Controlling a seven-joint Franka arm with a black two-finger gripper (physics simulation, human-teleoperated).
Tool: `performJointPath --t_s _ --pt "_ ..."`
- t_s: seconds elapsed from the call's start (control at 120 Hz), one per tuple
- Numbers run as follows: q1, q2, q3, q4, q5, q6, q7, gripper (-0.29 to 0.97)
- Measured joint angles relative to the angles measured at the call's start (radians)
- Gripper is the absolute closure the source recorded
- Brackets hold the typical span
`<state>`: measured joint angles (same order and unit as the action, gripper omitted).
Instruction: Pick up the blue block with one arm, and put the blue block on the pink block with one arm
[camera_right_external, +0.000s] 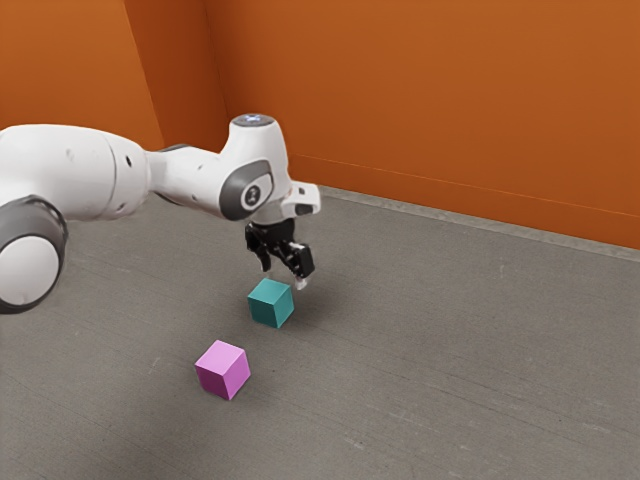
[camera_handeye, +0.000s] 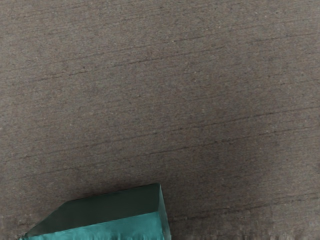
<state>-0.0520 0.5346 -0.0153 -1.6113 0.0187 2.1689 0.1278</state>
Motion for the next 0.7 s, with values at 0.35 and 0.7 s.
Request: performJointPath --t_s 0.35,0.7 --pt "-0.005 -0.126 0.002 -0.207 0.035 0.065 -0.025 0.0" --pt "-0.003 -0.067 0.03 -0.185 0.03 0.122 -0.037 0.0"
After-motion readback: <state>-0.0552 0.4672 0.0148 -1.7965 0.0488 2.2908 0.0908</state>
